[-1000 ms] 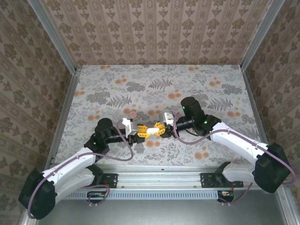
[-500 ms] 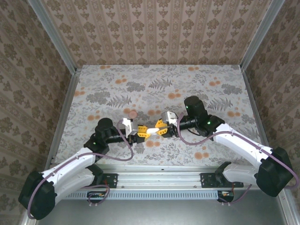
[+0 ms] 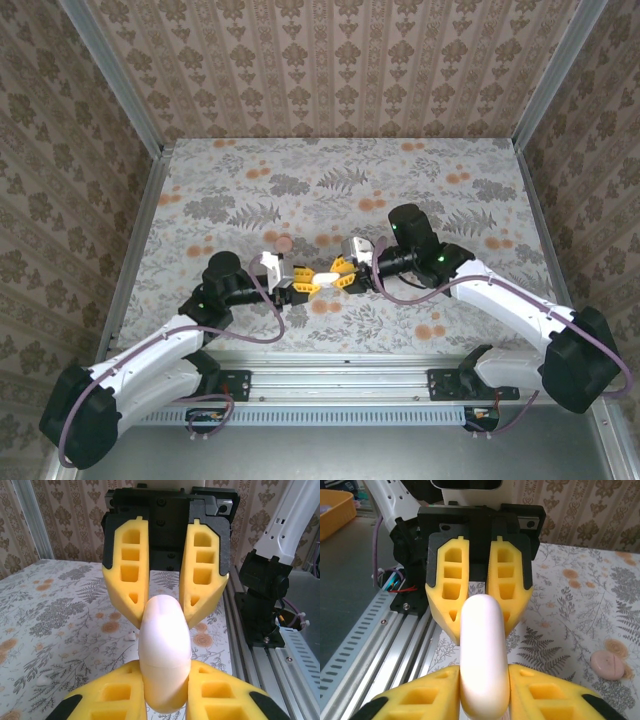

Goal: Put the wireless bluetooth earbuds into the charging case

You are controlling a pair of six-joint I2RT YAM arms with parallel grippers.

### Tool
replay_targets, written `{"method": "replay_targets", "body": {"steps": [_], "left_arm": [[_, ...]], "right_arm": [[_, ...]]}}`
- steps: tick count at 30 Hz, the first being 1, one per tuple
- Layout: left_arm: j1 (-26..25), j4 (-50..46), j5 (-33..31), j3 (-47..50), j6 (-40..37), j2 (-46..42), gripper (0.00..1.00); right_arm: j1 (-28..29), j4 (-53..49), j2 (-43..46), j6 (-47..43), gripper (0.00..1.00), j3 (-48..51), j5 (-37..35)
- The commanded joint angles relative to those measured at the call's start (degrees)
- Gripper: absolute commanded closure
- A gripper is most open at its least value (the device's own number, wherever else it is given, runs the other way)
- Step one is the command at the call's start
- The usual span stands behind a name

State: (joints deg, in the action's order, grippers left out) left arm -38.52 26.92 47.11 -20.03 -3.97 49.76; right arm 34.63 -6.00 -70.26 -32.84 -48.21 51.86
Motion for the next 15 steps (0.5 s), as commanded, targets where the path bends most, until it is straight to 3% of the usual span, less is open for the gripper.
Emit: {"method": "replay_targets", "body": {"steps": [1,5,10,15], "left_arm": [[0.1,0.5,0.1,-2.0,-0.9,-0.6,0.74],[-0.2,0.3,0.3,-2.1,-0.9,-0.3,0.58],[-0.2,0.5,0.9,-2.4,-0.9,0.8,0.58],[-0.2,0.5,2.0,-3.0,-0.3,1.4,0.56]], "right_arm": [[-0.2,-0.6,-0.4,-0.8,0.75,-2.3,2.2],[-0.2,-3.5,-0.9,-2.5,0.75,-4.2,3.3],[0.2,-10.4,-2.5,-6.2,0.75,-8.0,3.4],[0.7,-10.6,-3.1,-8.3,0.75,-8.1,2.5]]}}
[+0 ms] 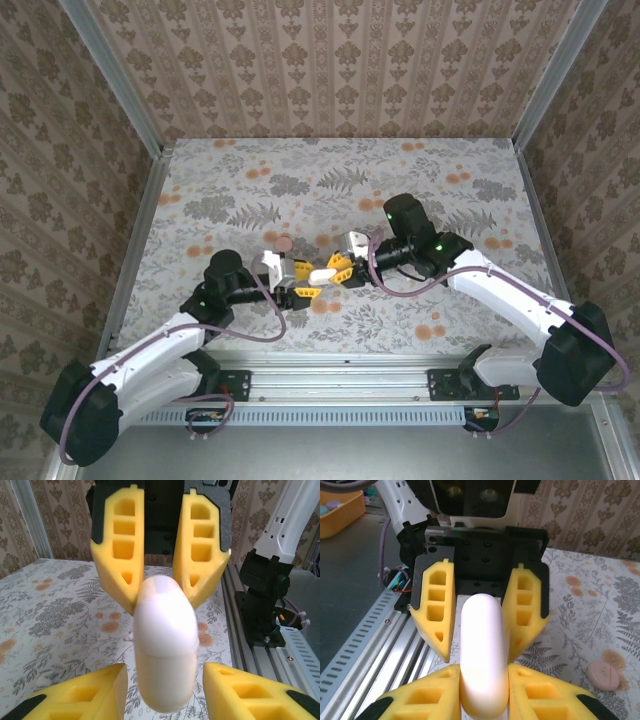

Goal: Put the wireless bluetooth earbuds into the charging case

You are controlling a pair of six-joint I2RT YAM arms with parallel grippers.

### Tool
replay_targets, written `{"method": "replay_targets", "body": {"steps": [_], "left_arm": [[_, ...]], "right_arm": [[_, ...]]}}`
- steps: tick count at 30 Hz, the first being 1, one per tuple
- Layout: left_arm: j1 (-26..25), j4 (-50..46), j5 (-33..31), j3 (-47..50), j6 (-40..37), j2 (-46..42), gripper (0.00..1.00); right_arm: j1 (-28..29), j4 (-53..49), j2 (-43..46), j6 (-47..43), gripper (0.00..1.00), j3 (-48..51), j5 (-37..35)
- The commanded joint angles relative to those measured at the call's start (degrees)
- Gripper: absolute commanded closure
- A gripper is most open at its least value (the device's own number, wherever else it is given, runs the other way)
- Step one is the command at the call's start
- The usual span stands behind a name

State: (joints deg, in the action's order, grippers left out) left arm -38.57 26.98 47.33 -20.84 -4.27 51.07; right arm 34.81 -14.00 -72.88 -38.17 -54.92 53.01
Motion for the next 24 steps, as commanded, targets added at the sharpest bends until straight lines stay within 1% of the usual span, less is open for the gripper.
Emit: {"method": "replay_targets", "body": {"steps": [1,6,17,19,21,24], "left_arm": [[-0.3,0.4,1.9,-2.2,0.0,0.0,0.56],[-0.3,0.8,2.1,-2.0,0.4,-0.1,0.57],[-0.4,0.4,2.4,-2.4,0.2,0.5,0.77],[-0.4,0.4,2.3,-2.3,0.2,0.3,0.75],[-0.3,0.4,1.8,-2.2,0.3,0.1,0.67],[-0.4,0.7,1.4,-2.1,0.4,-0.2,0.63]], "right_arm": [[0.7,-2.3,-0.5,-3.3,0.76,-1.2,1.3],[1.1,-2.0,-0.7,-4.5,0.76,-1.1,0.9],[1.2,-1.0,-1.0,-4.4,0.76,-0.9,1.3],[1.2,-1.0,-0.9,-4.4,0.76,-0.7,1.1],[1.2,-1.0,-0.9,-4.4,0.76,-0.6,1.0],[1.2,-1.0,-0.9,-4.5,0.76,-0.5,1.0]]}}
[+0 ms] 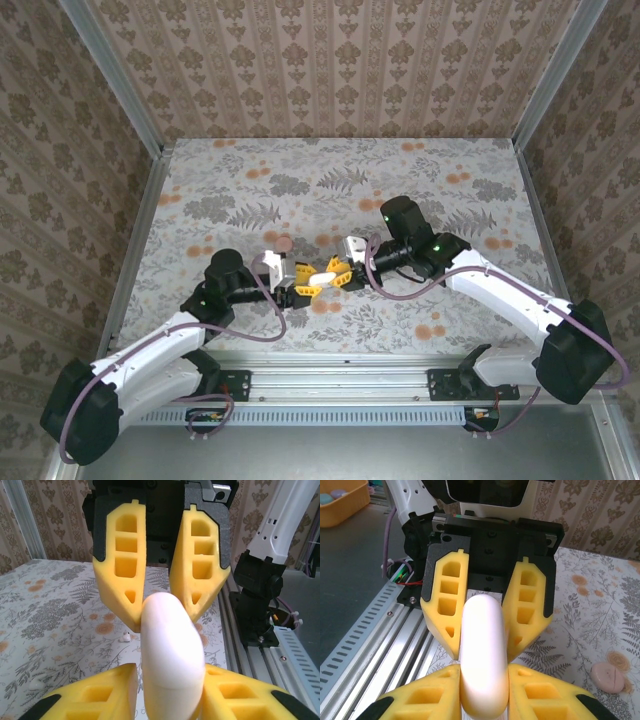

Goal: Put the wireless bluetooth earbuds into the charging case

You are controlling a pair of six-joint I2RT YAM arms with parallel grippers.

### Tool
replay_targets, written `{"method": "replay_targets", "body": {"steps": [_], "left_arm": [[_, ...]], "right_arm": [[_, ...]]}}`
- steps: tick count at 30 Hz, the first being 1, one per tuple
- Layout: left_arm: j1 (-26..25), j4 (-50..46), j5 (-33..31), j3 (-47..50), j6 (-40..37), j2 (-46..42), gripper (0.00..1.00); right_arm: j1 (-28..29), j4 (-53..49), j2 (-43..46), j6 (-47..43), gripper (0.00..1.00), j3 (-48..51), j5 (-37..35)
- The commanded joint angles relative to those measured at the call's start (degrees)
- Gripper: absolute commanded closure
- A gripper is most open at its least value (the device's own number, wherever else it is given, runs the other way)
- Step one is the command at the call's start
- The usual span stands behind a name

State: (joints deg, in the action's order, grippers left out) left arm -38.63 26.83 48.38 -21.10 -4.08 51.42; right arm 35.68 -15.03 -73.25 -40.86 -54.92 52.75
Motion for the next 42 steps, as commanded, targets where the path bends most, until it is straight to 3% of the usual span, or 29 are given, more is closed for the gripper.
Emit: {"method": "replay_targets", "body": {"steps": [1,7,21,32,36,42], "left_arm": [[-0.3,0.8,0.4,-1.8,0.2,-0.4,0.63],[-0.5,1.3,0.9,-1.8,0.6,0.0,0.67],[-1.0,1.1,-0.1,-1.1,0.1,0.2,0.60],[-1.0,0.7,0.2,-1.0,-0.1,-0.2,0.70],[-1.0,0.7,-0.5,-0.7,-0.1,-0.6,0.61],[-1.0,0.5,-1.3,-0.5,-0.2,-1.6,0.64]], "right_arm": [[0.4,0.1,-0.6,-1.8,0.76,-0.6,1.1],[0.8,-1.0,-1.6,-2.5,0.76,-1.6,0.2],[0.9,2.7,-0.7,-2.0,0.76,0.0,0.0],[0.3,2.5,-0.2,-1.8,0.77,0.4,0.4],[0.1,2.6,0.5,-1.9,0.76,0.6,0.3],[-0.4,2.9,1.0,-1.9,0.77,0.7,0.7]]}}
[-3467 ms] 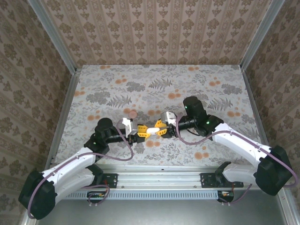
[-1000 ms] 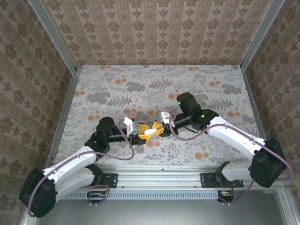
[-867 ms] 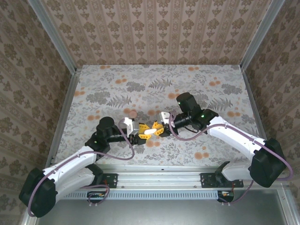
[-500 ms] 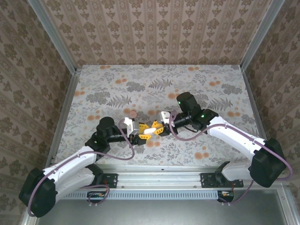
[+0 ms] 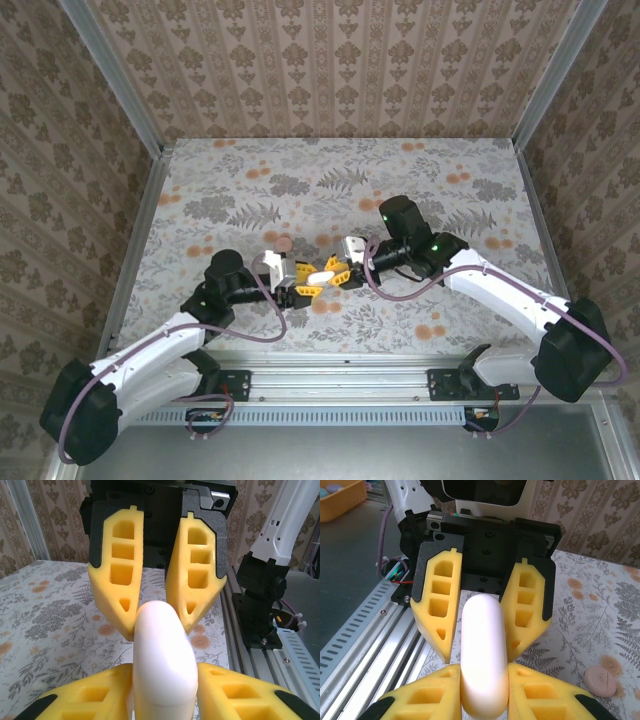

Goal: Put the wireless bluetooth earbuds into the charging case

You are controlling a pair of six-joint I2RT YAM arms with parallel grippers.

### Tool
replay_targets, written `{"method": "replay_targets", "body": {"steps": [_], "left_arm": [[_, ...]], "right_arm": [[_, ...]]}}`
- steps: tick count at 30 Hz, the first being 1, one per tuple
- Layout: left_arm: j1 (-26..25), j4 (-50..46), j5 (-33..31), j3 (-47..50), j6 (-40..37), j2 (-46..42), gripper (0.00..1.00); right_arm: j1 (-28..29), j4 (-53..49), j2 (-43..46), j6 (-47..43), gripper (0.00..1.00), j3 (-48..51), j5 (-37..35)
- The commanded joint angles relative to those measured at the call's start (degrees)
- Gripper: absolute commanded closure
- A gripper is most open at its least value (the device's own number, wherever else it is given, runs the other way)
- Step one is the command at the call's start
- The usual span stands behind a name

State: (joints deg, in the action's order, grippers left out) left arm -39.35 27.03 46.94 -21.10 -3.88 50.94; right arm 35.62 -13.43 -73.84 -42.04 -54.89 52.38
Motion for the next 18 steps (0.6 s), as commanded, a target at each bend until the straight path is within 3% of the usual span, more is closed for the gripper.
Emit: {"method": "replay_targets", "body": {"steps": [1,12,16,18], "left_arm": [[-0.3,0.4,0.1,-0.4,-0.3,-1.1,0.64],[-0.3,0.3,0.5,-0.4,-0.5,-1.4,0.82],[-0.2,0.3,0.4,-0.7,-1.0,-1.6,0.84],[-0.3,0.1,0.3,-0.8,-1.0,-1.5,0.85]], "right_arm": [[-0.5,1.3,1.5,-0.7,0.77,0.8,1.1],[-0.5,2.0,1.8,0.4,0.75,1.1,1.0],[-0.4,3.2,1.2,2.9,0.60,0.9,1.7],[-0.4,3.5,0.8,3.3,0.58,0.9,1.9]]}}
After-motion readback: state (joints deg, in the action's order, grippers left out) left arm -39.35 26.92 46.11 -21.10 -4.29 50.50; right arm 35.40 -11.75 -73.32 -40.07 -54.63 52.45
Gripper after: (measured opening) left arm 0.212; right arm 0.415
